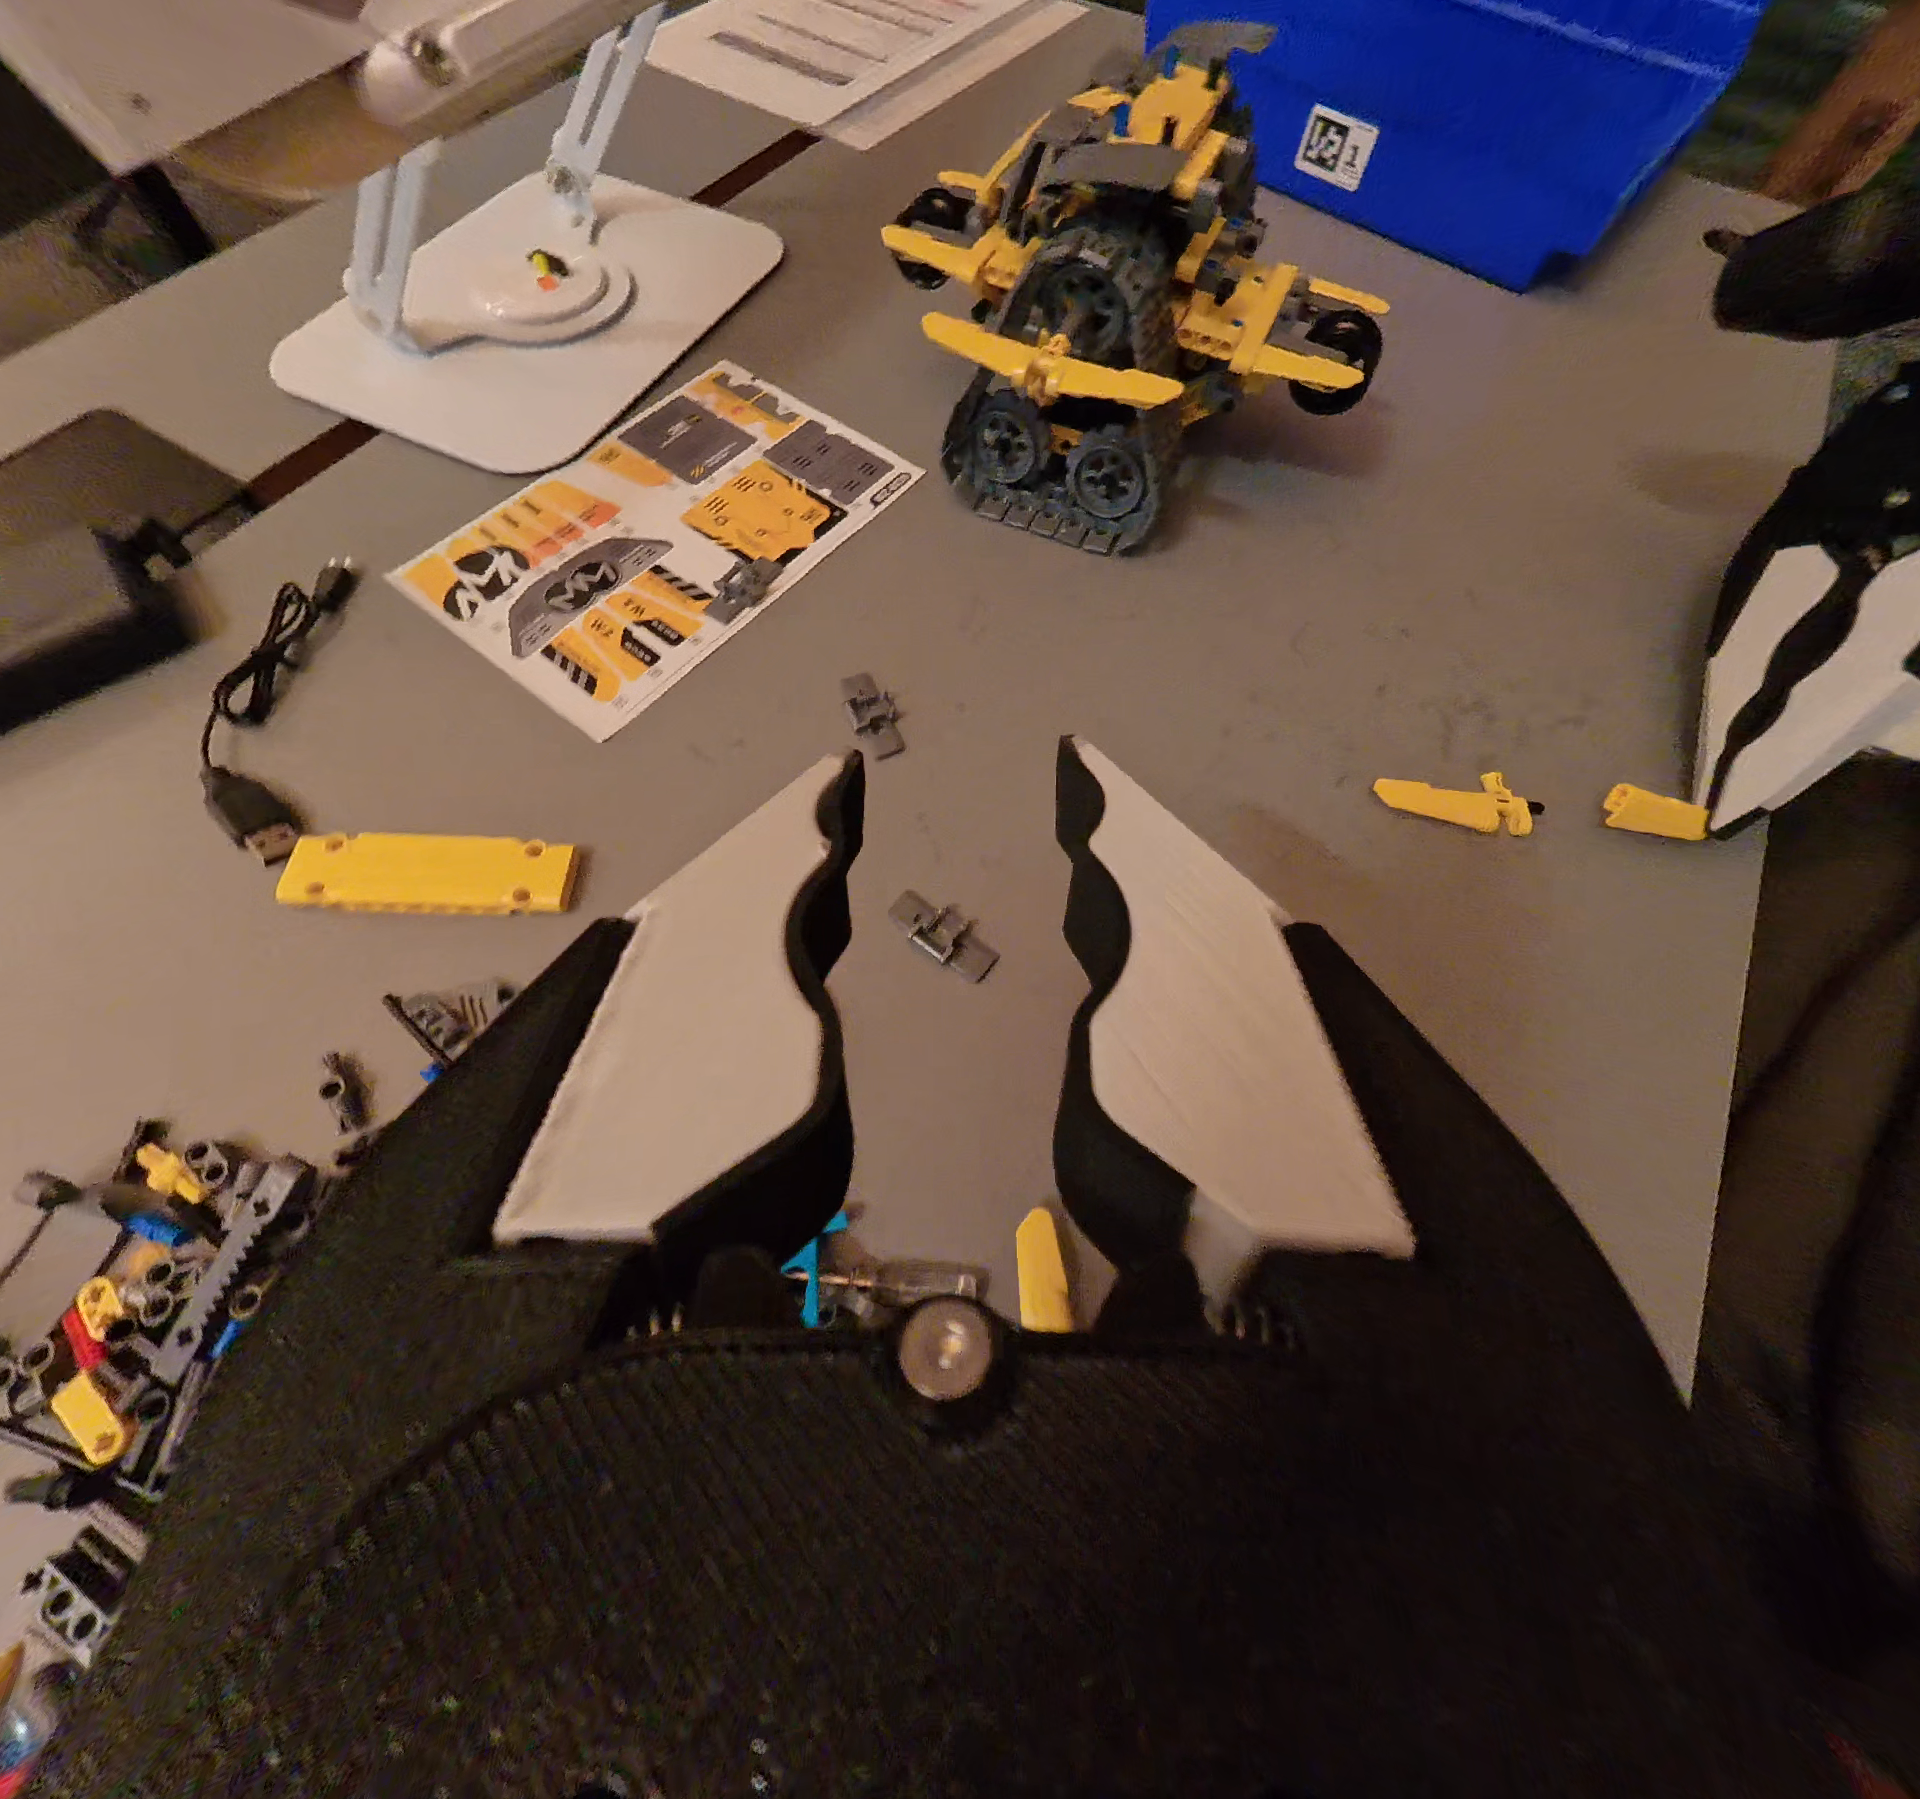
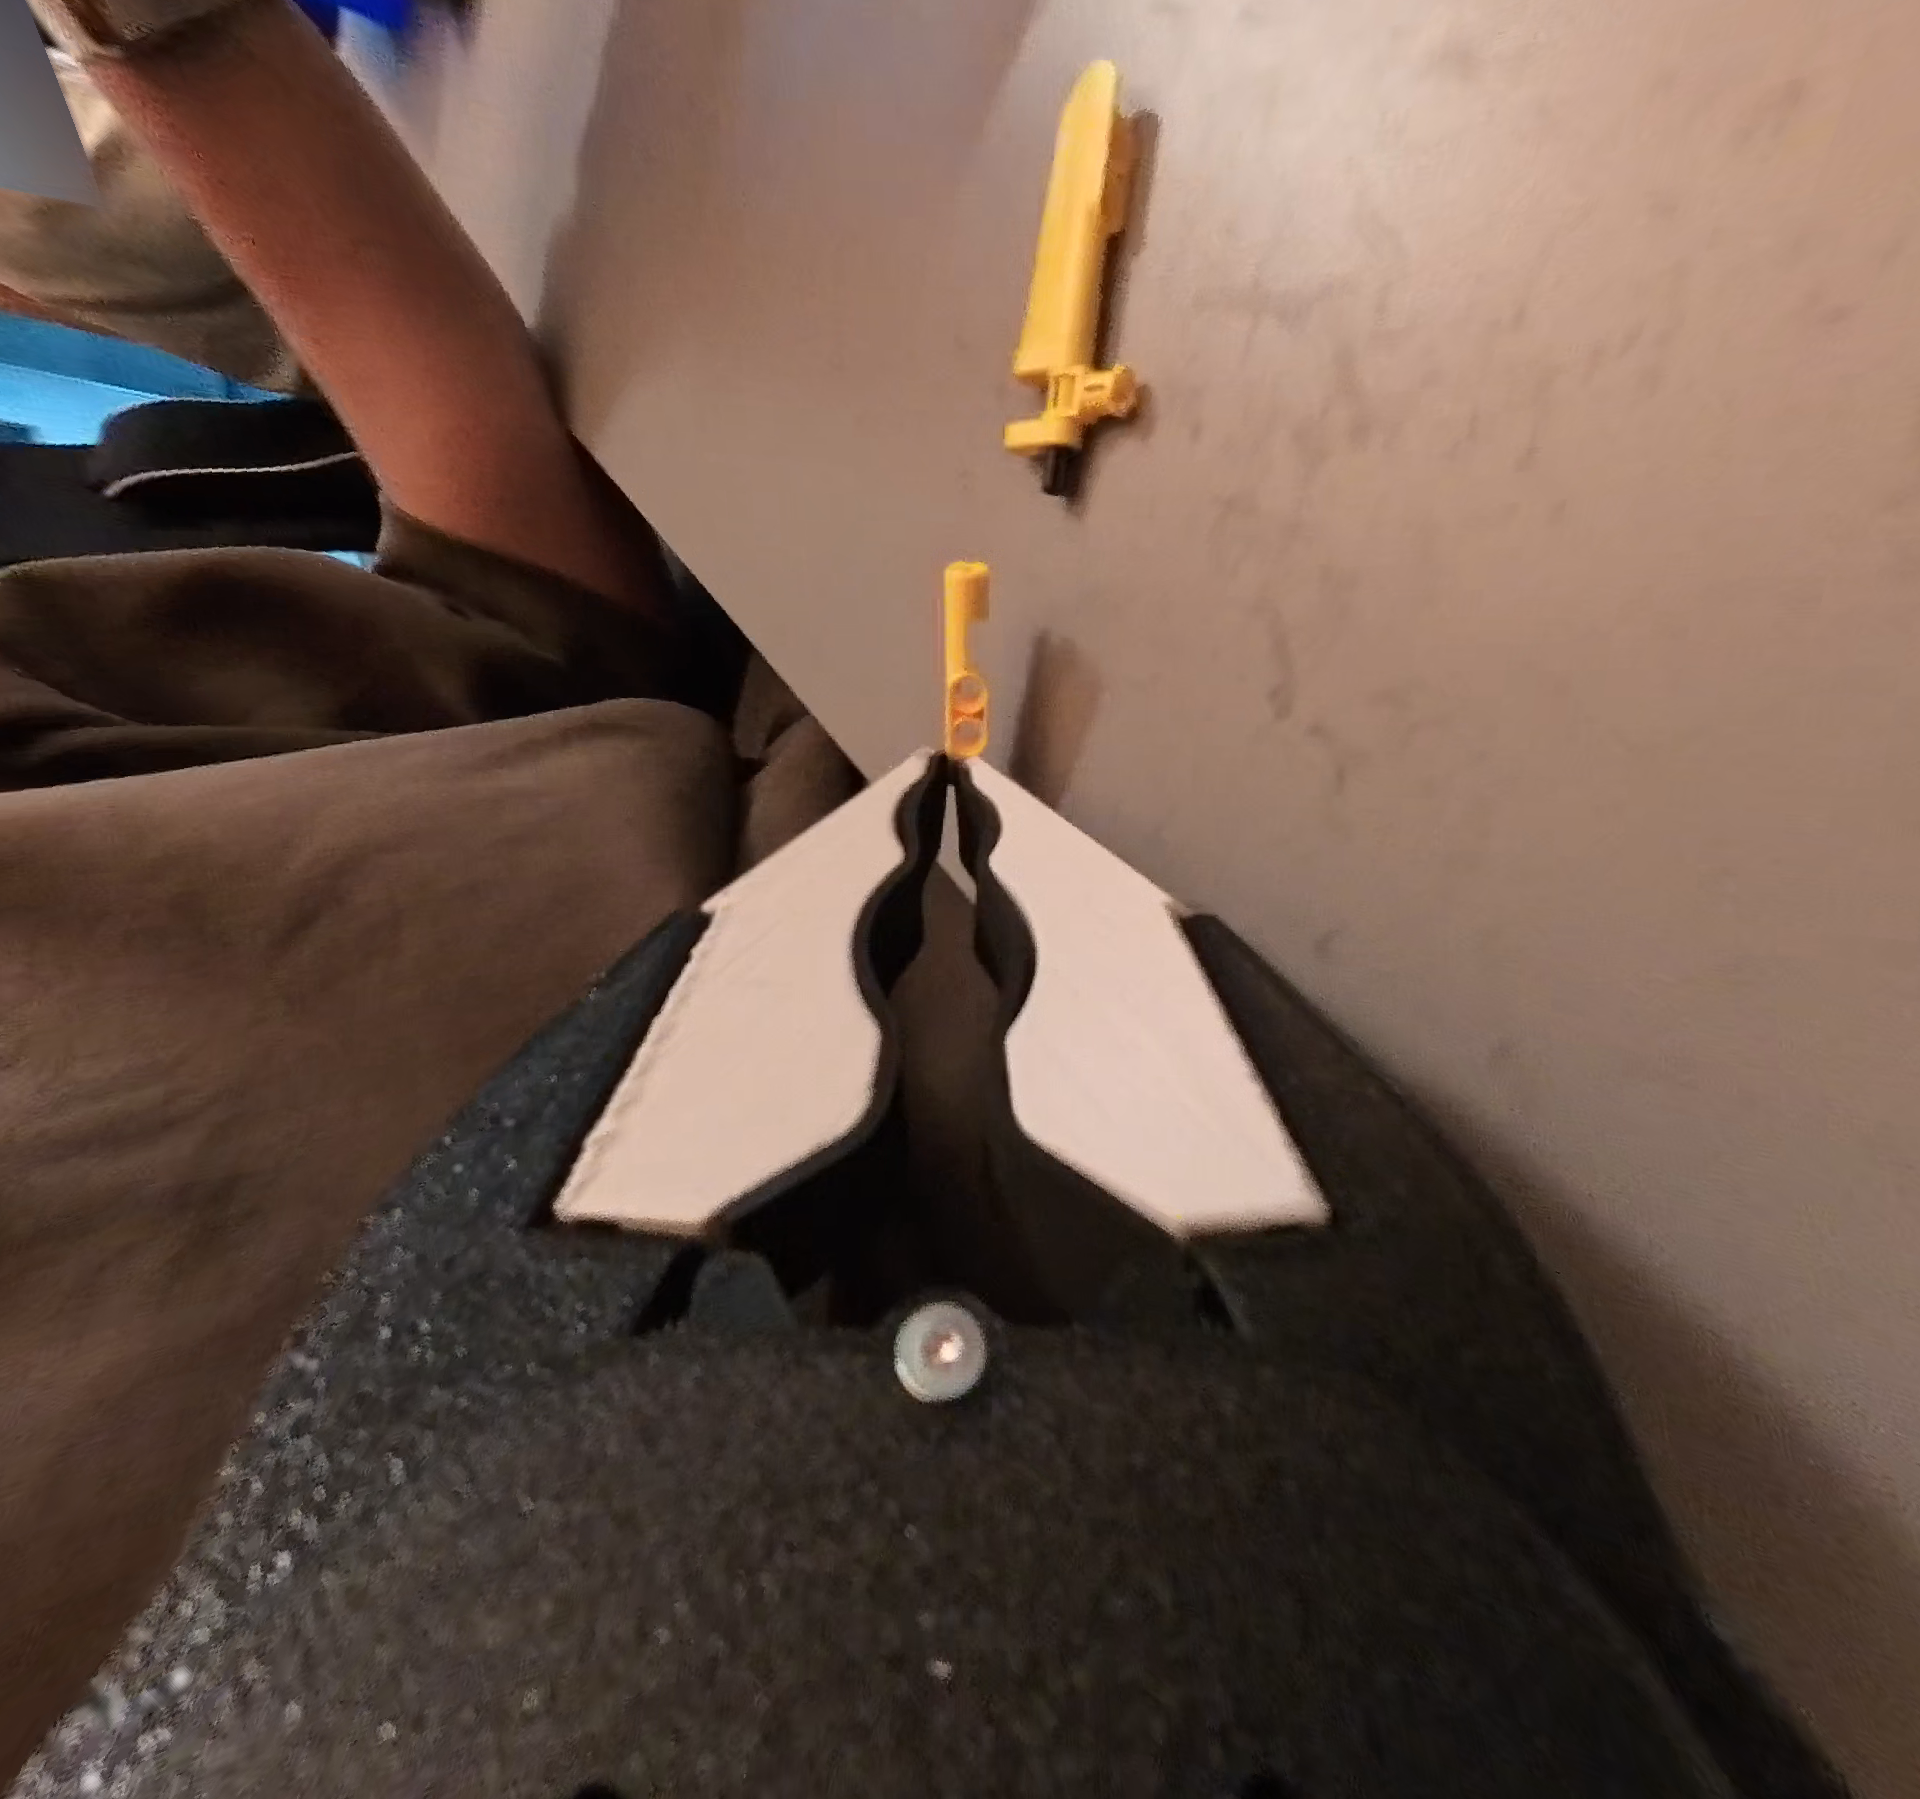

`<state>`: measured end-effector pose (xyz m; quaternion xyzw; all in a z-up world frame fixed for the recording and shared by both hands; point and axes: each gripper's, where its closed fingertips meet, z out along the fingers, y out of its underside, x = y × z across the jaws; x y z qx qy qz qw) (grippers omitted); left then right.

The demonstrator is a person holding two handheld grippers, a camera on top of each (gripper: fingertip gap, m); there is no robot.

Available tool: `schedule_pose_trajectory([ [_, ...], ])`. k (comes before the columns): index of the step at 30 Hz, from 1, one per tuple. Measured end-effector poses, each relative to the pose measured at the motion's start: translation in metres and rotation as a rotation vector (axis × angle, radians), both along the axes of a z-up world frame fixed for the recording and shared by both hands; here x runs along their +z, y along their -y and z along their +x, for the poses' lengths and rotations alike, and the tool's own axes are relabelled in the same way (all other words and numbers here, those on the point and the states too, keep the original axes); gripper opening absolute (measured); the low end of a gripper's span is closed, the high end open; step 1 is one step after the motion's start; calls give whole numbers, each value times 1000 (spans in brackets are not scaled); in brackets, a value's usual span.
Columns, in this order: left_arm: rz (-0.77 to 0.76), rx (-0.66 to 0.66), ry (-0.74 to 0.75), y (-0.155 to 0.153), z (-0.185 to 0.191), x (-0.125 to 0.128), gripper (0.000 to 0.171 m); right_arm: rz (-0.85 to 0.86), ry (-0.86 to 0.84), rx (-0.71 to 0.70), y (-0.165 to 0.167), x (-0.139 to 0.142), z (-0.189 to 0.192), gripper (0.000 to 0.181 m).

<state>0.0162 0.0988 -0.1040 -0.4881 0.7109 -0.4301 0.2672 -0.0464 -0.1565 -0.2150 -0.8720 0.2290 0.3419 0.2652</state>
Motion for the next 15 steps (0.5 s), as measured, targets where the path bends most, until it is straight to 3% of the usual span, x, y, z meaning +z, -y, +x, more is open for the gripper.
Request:
schedule_pose_trajectory([
  [7,-32,6,31,-4,2,5,35,-56,67,11,2,-8,14,1],
  [15,-35,14,7,-9,1,-1,35,-74,199,22,9,-3,31,19],
])
